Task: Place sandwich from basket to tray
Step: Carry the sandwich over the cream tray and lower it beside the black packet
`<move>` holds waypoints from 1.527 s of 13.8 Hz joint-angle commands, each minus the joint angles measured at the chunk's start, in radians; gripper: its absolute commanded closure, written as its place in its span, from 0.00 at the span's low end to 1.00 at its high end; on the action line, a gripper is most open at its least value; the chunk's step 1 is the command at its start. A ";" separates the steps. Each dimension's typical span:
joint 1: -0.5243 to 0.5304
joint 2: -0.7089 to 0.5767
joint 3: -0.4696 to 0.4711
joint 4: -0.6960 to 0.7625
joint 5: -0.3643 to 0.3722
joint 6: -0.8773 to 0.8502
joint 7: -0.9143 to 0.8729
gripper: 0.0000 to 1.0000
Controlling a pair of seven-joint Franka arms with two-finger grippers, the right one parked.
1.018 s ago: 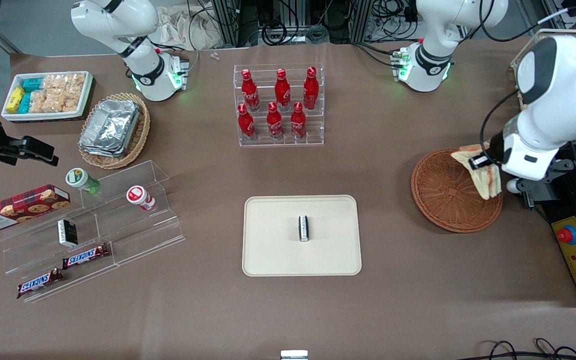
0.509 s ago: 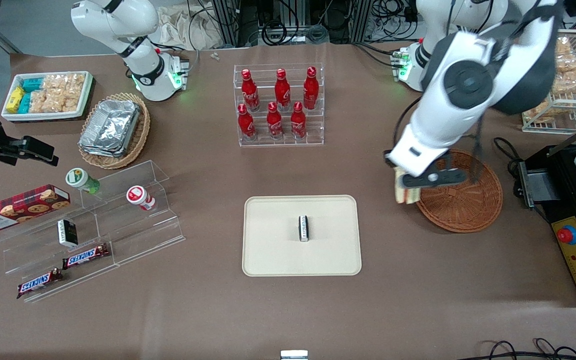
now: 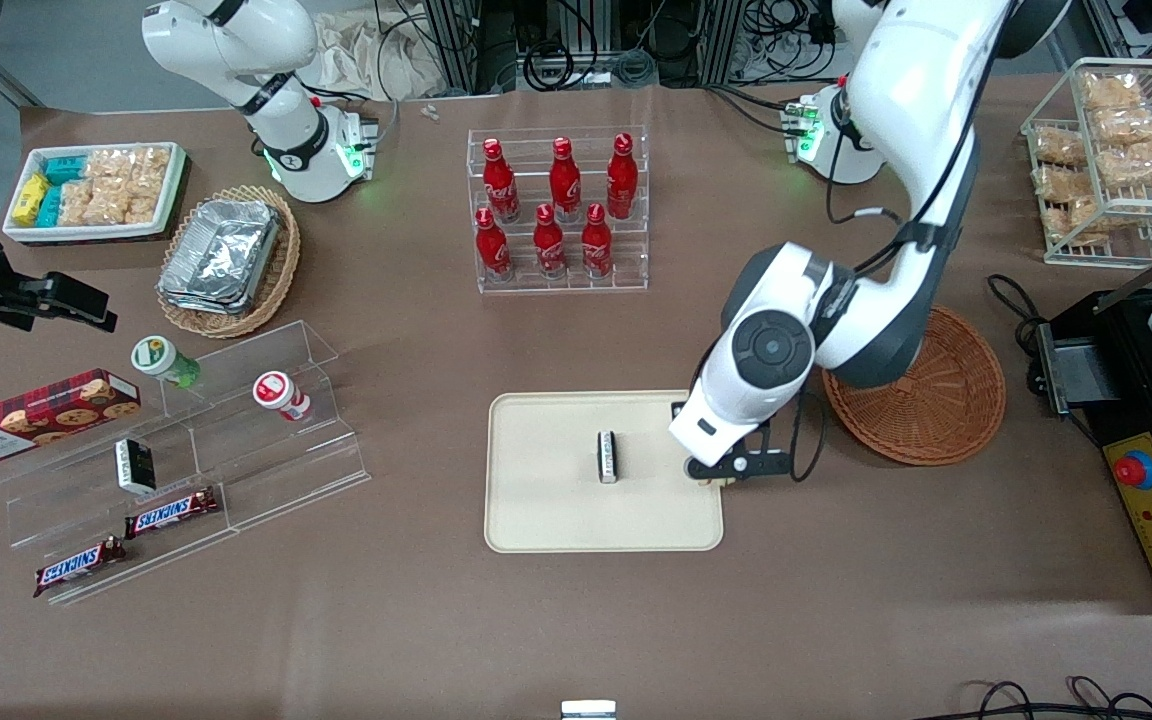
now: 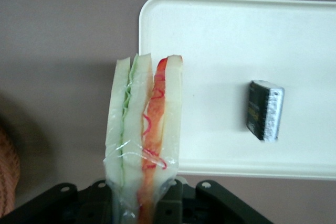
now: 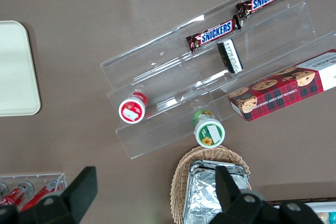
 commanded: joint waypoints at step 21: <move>0.170 -0.137 -0.011 0.049 -0.005 -0.128 0.110 0.00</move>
